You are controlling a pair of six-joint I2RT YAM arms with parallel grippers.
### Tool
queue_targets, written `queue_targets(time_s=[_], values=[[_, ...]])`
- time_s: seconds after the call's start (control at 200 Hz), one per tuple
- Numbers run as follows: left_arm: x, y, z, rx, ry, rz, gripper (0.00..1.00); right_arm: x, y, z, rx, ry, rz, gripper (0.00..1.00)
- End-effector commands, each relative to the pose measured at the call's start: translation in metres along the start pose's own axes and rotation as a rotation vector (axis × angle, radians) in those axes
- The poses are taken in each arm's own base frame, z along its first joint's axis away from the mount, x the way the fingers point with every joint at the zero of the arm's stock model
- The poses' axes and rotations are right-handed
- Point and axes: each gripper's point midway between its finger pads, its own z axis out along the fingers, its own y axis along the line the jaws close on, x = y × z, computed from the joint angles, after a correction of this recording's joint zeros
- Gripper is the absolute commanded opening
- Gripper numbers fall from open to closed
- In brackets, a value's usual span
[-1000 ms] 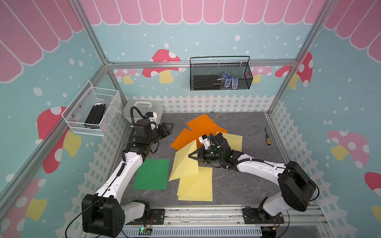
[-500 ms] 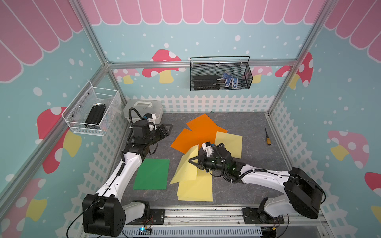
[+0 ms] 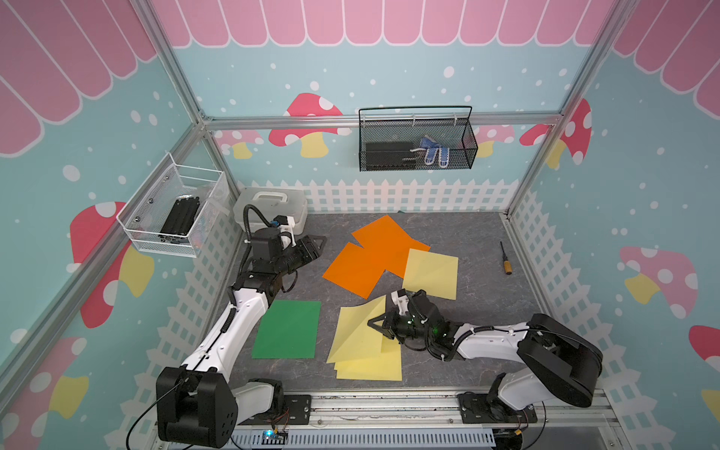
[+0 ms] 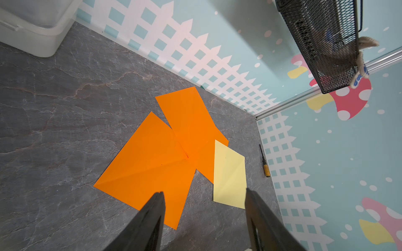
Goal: Sort the scattered colored papers by color
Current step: Place the colored paper.
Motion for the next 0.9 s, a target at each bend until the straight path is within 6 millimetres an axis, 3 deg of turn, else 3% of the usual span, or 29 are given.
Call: queue_targets(time_s=[0.0,0.896], values=[[0.003,0.004,0.001,0.001,0.012,0.011,0.61,-0.001,-0.001,0.002,-0.036,-0.012,0.078,0.00],[0.009,0.009,0.008,0.004,0.040,-0.005,0.62,0.005,-0.029,-0.023,0.020,-0.049,0.081,0.00]])
